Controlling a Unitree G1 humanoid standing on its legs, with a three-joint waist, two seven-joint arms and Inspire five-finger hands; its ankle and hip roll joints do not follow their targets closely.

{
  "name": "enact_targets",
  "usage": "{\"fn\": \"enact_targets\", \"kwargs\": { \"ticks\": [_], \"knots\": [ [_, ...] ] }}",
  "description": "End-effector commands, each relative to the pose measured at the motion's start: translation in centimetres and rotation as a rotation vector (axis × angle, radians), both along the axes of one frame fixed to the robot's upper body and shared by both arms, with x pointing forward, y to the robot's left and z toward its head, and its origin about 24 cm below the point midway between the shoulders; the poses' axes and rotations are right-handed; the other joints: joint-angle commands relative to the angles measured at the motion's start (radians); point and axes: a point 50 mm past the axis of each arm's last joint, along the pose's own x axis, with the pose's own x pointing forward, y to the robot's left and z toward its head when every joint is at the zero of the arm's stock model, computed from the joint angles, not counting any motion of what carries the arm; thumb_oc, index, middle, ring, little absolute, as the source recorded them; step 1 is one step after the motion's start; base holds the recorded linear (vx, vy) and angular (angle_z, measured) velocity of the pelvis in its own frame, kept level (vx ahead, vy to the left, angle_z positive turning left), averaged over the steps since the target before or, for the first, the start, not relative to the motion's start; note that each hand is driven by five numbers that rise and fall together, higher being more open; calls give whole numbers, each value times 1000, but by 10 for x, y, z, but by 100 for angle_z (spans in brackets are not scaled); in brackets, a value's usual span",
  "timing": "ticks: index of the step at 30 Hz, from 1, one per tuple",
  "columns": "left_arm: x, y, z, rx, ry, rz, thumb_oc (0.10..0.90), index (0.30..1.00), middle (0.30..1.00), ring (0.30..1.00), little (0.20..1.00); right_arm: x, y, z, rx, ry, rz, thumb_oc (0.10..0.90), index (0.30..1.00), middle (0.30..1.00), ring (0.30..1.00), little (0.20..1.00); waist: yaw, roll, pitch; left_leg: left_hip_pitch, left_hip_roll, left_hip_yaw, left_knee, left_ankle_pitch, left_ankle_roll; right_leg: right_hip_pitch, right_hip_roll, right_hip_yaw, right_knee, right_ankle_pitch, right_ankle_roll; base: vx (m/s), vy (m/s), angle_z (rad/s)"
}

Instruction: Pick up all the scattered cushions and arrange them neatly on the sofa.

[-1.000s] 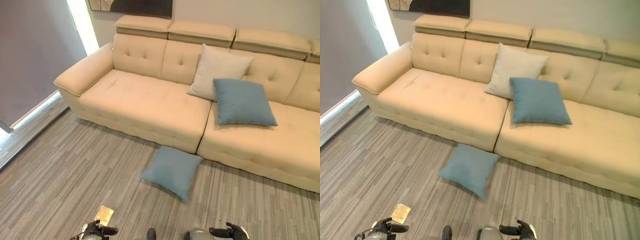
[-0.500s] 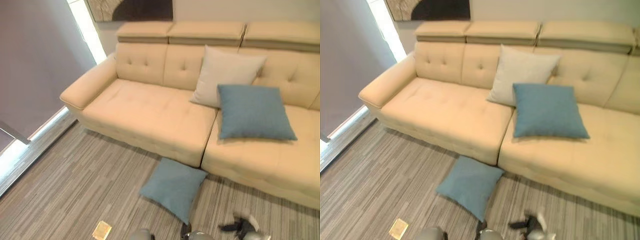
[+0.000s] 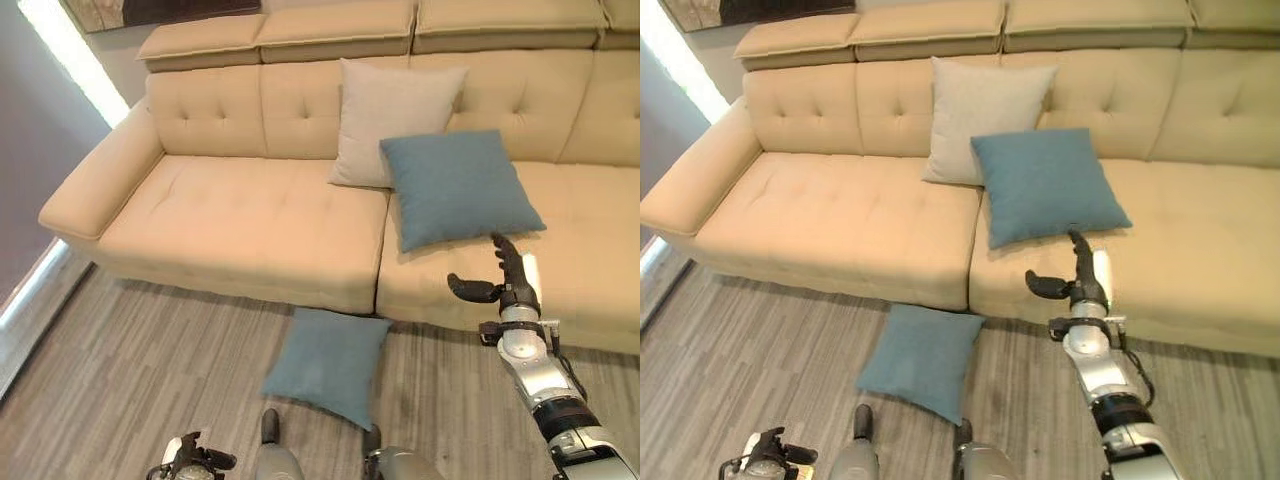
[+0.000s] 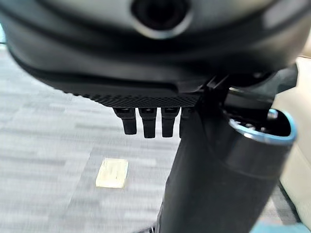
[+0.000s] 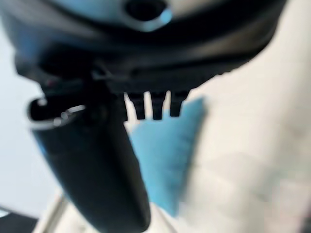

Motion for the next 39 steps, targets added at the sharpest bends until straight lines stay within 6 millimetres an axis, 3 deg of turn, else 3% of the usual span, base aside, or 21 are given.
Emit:
{"fn": "enact_targets", "kwargs": {
  "ticks": [1,5,6,10,12,13,15,16,18,19,20,21,23,24,26,27,28,30,32,35,39],
  "knots": [
    [12,44,22,167,-85,36,800,900,900,900,900,17,6,48,84,-259,29,800,900,900,900,900,34,-44,-47,-61,-35,10,28,30,20,65,-234,115,52,-94,205,175,327,14],
    [67,48,50,203,-279,-25,800,900,900,900,900,23,5,66,202,-394,-15,800,900,900,900,900,34,-61,-16,-129,-96,23,81,-27,38,22,-296,125,-8,-37,237,-12,188,-11],
    [67,48,50,203,-280,-25,800,900,900,900,900,23,5,66,202,-395,-15,800,900,900,900,900,34,-61,-16,-129,-96,24,82,-28,38,21,-296,125,-7,-37,237,-44,151,2],
    [103,45,73,195,-434,-42,800,900,900,900,900,24,4,77,260,-473,-48,800,900,900,900,900,33,-60,4,-151,-152,45,93,-78,81,-41,-353,113,44,16,251,13,203,-4],
    [116,40,83,153,-532,19,800,900,900,900,900,28,14,84,267,-499,-27,800,900,900,900,900,37,-53,39,-131,-163,92,87,-96,106,-123,-408,45,189,83,226,-61,269,-11],
    [124,36,88,106,-582,42,800,900,900,900,900,31,22,82,284,-497,-15,800,900,900,900,900,34,-51,56,-119,-169,127,80,-103,115,-139,-438,-54,246,65,212,-86,236,-45],
    [132,33,94,76,-631,45,800,900,900,900,900,33,25,86,309,-512,-7,800,900,900,900,900,24,-61,83,-115,-181,153,89,-107,121,-178,-400,-123,252,51,201,-57,99,-41],
    [133,31,96,64,-643,21,800,900,900,900,900,33,23,88,311,-523,-9,800,900,900,900,900,22,-74,84,-121,-189,167,101,-113,118,-172,-367,-156,195,38,194,-22,-50,-31],
    [138,26,99,48,-675,7,800,900,900,900,900,29,13,84,313,-521,-60,800,900,900,900,900,26,-73,80,-145,-192,164,128,-115,112,-126,-356,-171,106,25,198,-19,-59,-28],
    [139,25,100,37,-686,8,800,900,900,900,900,29,7,84,312,-522,-84,800,900,900,900,900,30,-74,88,-164,-193,168,144,-115,109,-140,-339,-161,102,20,189,-45,-63,-13],
    [139,23,100,20,-688,-7,800,900,900,900,900,19,-14,66,329,-464,-185,800,900,900,900,900,25,-71,85,-199,-176,166,190,-116,100,-154,-270,-105,94,-14,165,-45,-81,-10],
    [136,21,98,24,-679,-16,800,900,900,900,900,15,-28,62,313,-438,-242,800,900,900,900,900,28,-70,89,-215,-164,173,237,-118,89,-152,-261,-104,88,-25,147,-26,-81,-2],
    [137,21,99,30,-686,-28,800,900,900,900,900,15,-34,65,308,-441,-252,800,900,900,900,900,29,-66,101,-234,-145,174,289,-123,76,-150,-261,-109,83,-29,143,-67,-8,0],
    [141,23,105,52,-705,-26,800,900,900,900,900,18,-38,72,325,-465,-280,800,900,900,900,900,47,-68,135,-307,-152,79,395,-57,27,-177,-245,-93,99,-41,125,-91,46,-8],
    [145,25,110,47,-743,13,800,900,900,900,900,22,-36,75,354,-474,-275,800,900,900,900,900,48,-65,136,-317,-134,14,295,-55,25,-221,-255,-91,136,-51,149,6,169,-27],
    [148,24,113,31,-769,44,800,900,900,900,900,28,-25,72,363,-458,-240,800,900,900,900,900,54,-59,146,-314,-111,-6,207,-12,25,-249,-255,-71,166,-52,162,87,285,-43],
    [145,24,109,25,-744,48,800,900,900,900,900,32,-17,65,335,-397,-203,800,900,900,900,900,52,-41,154,-287,-81,7,123,-17,39,-286,-253,-52,224,-80,177,-7,274,-49],
    [160,22,122,-1,-811,81,800,900,900,900,900,45,-13,87,265,-415,-165,800,900,900,900,900,46,-43,197,-357,-85,35,175,-26,42,-385,-290,-13,318,-80,177,-78,174,-56],
    [175,23,138,-12,-879,73,800,900,900,900,900,55,-13,111,196,-432,-129,800,900,900,900,900,41,-60,210,-452,-114,53,293,-84,46,-465,-331,17,386,-116,172,3,118,-31],
    [200,13,173,-71,-1041,53,800,900,900,900,900,65,-2,124,182,-454,-78,800,900,900,900,900,42,-80,181,-637,-122,56,404,-114,59,-623,-358,42,448,-124,168,-31,52,5],
    [230,7,224,-96,-1203,-2,800,900,900,900,900,72,-10,157,174,-517,-99,800,900,900,900,900,41,-82,165,-838,-123,45,521,-143,64,-821,-387,80,539,-127,175,-23,13,4]
  ]
}}
